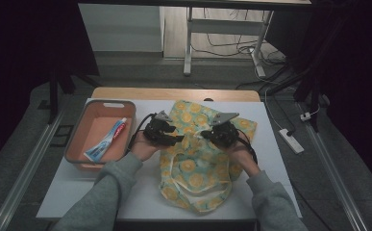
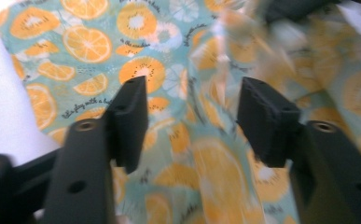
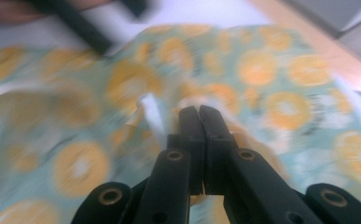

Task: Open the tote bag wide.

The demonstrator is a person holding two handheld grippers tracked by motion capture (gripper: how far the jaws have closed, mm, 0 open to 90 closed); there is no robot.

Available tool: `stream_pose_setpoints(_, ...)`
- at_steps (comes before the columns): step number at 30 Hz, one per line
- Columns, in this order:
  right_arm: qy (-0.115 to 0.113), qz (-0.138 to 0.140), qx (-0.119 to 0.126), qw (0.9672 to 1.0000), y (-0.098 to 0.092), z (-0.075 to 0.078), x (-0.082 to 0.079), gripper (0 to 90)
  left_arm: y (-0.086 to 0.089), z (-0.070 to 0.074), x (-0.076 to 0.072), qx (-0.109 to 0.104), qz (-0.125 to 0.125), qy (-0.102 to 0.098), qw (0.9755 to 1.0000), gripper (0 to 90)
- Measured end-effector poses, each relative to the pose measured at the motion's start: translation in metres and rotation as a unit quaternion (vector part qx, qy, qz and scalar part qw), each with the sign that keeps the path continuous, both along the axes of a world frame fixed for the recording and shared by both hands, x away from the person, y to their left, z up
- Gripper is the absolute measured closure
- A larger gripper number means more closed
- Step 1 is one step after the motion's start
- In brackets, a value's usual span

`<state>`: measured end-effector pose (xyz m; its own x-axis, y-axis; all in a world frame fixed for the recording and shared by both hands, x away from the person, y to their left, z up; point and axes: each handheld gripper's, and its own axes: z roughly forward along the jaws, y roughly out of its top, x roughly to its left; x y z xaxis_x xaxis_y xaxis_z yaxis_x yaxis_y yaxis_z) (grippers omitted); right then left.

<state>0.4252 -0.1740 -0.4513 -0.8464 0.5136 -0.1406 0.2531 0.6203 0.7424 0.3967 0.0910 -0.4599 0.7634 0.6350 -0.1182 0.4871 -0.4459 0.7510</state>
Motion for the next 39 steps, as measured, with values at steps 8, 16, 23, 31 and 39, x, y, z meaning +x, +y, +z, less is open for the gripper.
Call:
stream_pose_setpoints(8,0.040,-0.059,0.002,0.9975,-0.013,-0.034,0.039,88.8,0.019,0.018,-0.031,0.005,-0.016,-0.016,0.9997,33.7)
stream_pose_setpoints(16,0.066,-0.041,0.008,0.9970,-0.015,-0.034,0.033,67.9,0.041,0.034,-0.047,0.003,-0.010,-0.032,0.9994,33.3)
stream_pose_setpoints(23,0.066,-0.008,0.027,0.9974,-0.018,-0.019,0.017,36.6,0.064,0.034,-0.059,0.008,0.005,-0.034,0.9994,33.0)
stream_pose_setpoints(31,0.063,-0.018,-0.023,0.9976,-0.026,-0.025,0.007,27.8,0.089,0.036,-0.059,0.005,0.032,-0.032,0.9990,32.9)
stream_pose_setpoints(39,0.067,-0.029,-0.011,0.9973,-0.034,-0.029,0.014,27.7,0.117,0.037,-0.055,0.002,0.069,-0.019,0.9974,32.2)
